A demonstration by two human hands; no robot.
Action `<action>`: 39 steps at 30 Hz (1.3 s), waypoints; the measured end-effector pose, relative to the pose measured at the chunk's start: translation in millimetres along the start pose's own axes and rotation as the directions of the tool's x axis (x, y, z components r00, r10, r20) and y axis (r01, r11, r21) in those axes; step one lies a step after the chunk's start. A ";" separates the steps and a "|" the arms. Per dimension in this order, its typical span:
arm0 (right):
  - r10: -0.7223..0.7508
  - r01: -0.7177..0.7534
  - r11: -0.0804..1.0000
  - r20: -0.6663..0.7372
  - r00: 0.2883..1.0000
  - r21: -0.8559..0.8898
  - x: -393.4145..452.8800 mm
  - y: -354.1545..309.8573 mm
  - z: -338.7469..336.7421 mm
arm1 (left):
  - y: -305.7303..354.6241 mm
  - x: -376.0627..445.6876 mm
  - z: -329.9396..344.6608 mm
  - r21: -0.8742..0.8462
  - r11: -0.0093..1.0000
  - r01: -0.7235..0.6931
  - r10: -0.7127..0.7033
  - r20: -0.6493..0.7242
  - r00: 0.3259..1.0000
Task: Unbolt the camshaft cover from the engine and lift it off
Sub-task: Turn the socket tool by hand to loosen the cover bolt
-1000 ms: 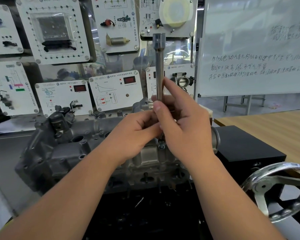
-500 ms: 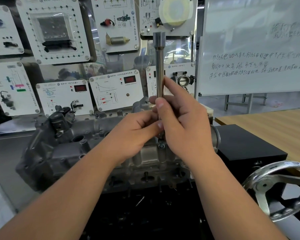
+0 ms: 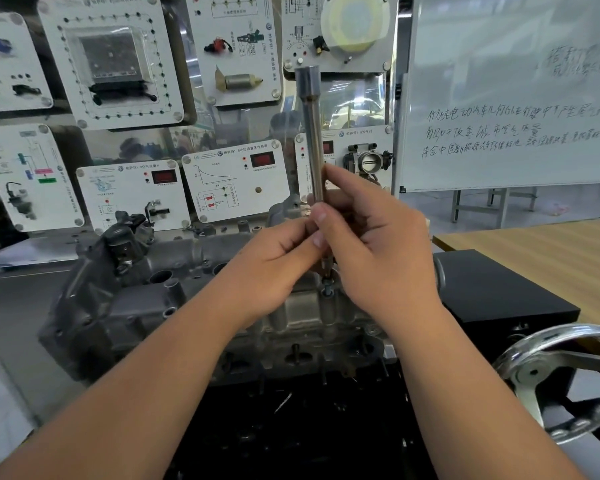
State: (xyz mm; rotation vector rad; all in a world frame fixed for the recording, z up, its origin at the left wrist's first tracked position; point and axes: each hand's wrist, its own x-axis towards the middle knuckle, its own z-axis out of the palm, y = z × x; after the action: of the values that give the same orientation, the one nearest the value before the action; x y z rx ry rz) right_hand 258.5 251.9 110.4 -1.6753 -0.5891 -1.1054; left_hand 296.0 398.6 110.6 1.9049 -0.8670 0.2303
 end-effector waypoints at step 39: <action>0.078 -0.078 0.985 0.003 0.997 0.153 21.7 3.6 5.1 | -5.2 5.4 1.8 0.028 1.000 -0.001 0.004 -0.086 0.996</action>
State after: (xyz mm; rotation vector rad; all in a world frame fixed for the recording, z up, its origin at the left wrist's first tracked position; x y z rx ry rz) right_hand 273.4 252.6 127.3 -1.5506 -0.5865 -0.9817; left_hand 303.0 395.8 108.8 1.9057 -0.8120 0.3255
